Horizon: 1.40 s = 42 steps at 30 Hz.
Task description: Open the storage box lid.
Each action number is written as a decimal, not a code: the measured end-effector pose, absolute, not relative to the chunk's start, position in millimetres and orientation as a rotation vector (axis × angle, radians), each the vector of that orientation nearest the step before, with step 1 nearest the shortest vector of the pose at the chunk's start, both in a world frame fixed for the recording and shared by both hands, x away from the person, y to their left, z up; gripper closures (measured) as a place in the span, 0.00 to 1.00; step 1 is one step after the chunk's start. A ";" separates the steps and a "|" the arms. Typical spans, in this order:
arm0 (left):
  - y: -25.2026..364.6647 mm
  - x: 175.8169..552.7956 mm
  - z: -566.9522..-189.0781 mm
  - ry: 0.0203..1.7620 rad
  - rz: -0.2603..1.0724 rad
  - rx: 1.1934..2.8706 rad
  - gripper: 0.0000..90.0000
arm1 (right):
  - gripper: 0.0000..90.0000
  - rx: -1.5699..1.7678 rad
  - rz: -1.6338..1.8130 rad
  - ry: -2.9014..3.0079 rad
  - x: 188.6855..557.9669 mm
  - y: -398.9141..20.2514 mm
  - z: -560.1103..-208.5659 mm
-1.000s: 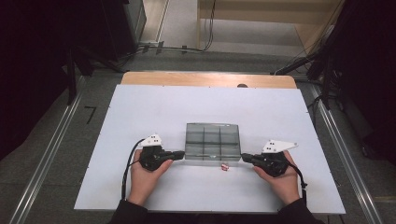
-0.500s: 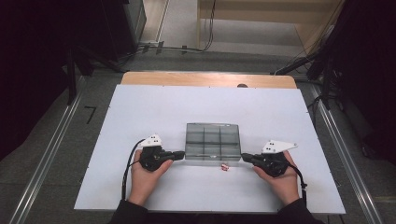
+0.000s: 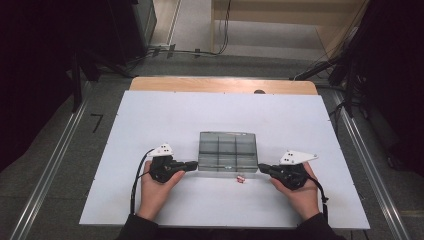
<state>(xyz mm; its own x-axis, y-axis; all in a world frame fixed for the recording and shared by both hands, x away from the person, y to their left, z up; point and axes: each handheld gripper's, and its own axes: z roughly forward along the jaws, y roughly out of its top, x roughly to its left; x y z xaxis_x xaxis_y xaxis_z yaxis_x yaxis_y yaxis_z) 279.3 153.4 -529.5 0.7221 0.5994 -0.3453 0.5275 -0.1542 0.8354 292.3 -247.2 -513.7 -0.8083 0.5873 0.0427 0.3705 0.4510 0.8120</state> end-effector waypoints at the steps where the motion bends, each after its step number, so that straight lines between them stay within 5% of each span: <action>1: 153.4 279.3 -529.6 0.885 0.080 1.808 1.00 | 0.98 0.830 1.284 2.458 292.2 -247.0 -513.6; 22: 152.1 276.9 -527.5 0.881 0.154 1.821 1.00 | 0.98 0.817 1.448 2.380 292.3 -247.0 -499.5; 27: 153.5 277.7 -521.8 0.898 0.233 1.798 0.60 | 0.98 0.811 1.458 2.369 294.8 -248.7 -493.1; 33: 149.4 281.2 -513.3 0.889 0.290 1.790 0.37 | 0.98 0.808 1.472 2.361 298.5 -250.0 -486.6; 37: 140.3 285.4 -508.9 0.904 0.336 1.822 0.11 | 0.98 0.801 1.473 2.361 302.5 -247.6 -483.8; 42: 139.4 293.3 -502.0 0.895 0.310 1.782 0.01 | 0.98 0.796 1.469 2.361 305.6 -244.9 -481.9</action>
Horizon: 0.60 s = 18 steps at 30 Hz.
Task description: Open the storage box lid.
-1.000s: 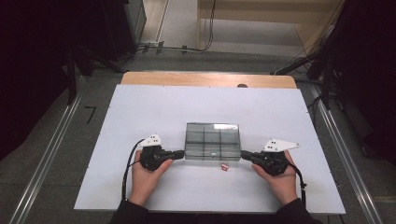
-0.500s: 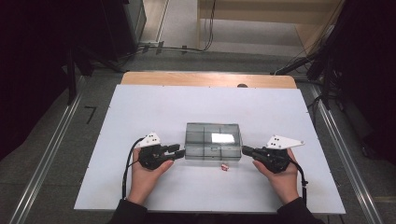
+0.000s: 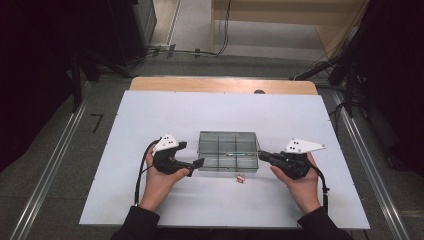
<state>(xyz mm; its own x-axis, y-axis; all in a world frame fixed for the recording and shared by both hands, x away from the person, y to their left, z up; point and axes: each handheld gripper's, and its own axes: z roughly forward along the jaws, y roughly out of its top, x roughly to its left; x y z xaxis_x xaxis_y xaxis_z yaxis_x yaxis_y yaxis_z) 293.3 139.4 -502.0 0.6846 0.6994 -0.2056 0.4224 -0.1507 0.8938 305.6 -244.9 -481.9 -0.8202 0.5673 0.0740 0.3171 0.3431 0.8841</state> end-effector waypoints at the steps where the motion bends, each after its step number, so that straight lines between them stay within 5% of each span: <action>1: 139.2 294.7 -500.7 0.891 0.310 1.782 0.00 | 0.98 0.794 1.468 2.360 306.2 -244.5 -481.2; 13: 126.9 313.8 -491.0 0.867 0.314 1.790 0.00 | 0.98 0.775 1.448 2.337 314.2 -240.9 -468.5; 18: 123.8 321.2 -486.1 0.872 0.350 1.780 0.12 | 0.98 0.774 1.440 2.334 317.8 -239.6 -464.2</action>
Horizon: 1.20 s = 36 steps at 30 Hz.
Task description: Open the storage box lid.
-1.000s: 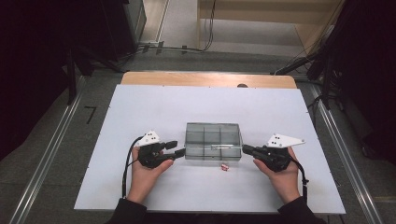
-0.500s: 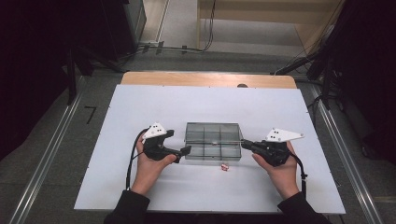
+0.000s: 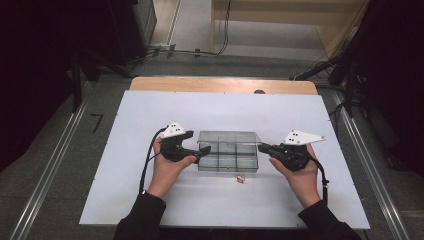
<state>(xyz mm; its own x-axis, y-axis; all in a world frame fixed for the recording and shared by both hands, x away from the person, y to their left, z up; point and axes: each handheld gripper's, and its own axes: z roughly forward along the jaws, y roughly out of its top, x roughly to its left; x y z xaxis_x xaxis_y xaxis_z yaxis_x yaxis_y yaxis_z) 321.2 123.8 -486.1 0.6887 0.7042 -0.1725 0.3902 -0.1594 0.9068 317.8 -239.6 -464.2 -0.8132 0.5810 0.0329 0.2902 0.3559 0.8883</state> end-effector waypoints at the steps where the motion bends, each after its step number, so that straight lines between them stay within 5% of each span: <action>1: 123.9 322.2 -485.1 0.874 0.355 1.775 0.12 | 0.98 0.770 1.441 2.330 318.5 -239.4 -463.5; 9: 127.7 327.8 -482.2 0.849 0.357 1.735 0.32 | 0.96 0.770 1.434 2.328 322.3 -239.5 -460.1; 15: 128.2 329.0 -482.5 0.838 0.360 1.722 0.47 | 0.85 0.803 1.423 2.335 326.8 -243.3 -461.8; 26: 129.8 332.4 -484.6 0.846 0.349 1.696 0.53 | 0.67 0.833 1.414 2.298 347.5 -240.3 -468.2; 36: 130.3 341.3 -492.2 0.863 0.344 1.666 0.54 | 0.69 0.784 1.377 2.282 360.7 -225.8 -469.2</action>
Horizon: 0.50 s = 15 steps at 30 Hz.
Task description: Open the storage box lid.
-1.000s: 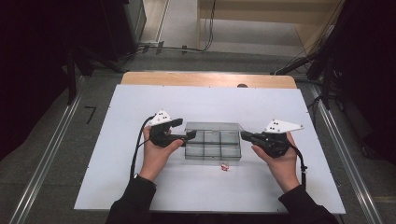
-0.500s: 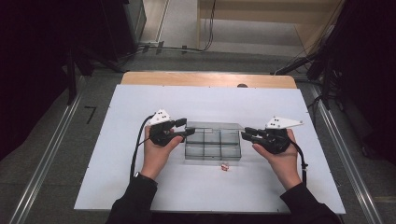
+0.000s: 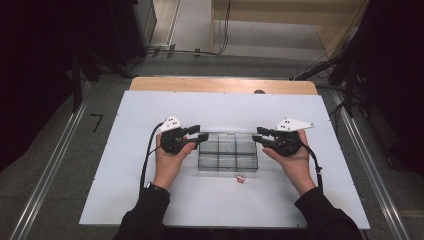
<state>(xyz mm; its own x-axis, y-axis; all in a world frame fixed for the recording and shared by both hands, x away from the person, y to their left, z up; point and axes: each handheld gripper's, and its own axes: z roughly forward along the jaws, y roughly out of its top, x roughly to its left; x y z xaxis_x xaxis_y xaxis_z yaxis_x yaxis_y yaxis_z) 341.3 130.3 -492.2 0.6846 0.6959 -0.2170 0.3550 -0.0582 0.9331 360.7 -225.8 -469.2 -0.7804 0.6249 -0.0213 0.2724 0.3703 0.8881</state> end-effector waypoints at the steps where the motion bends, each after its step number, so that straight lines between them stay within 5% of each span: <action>1: 130.2 341.8 -492.5 0.860 0.347 1.663 0.55 | 0.69 0.792 1.380 2.278 361.6 -225.6 -469.8; 15: 124.0 339.7 -489.9 0.823 0.404 1.662 0.60 | 0.88 0.821 1.392 2.261 363.0 -230.4 -469.7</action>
<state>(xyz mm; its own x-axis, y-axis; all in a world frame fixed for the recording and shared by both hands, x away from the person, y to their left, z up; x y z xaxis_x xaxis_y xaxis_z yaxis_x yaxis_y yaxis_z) 339.7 124.0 -489.9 0.6917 0.7033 -0.1641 0.3001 -0.0733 0.9511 363.0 -230.4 -469.7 -0.7661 0.6427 -0.0024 0.2871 0.3457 0.8933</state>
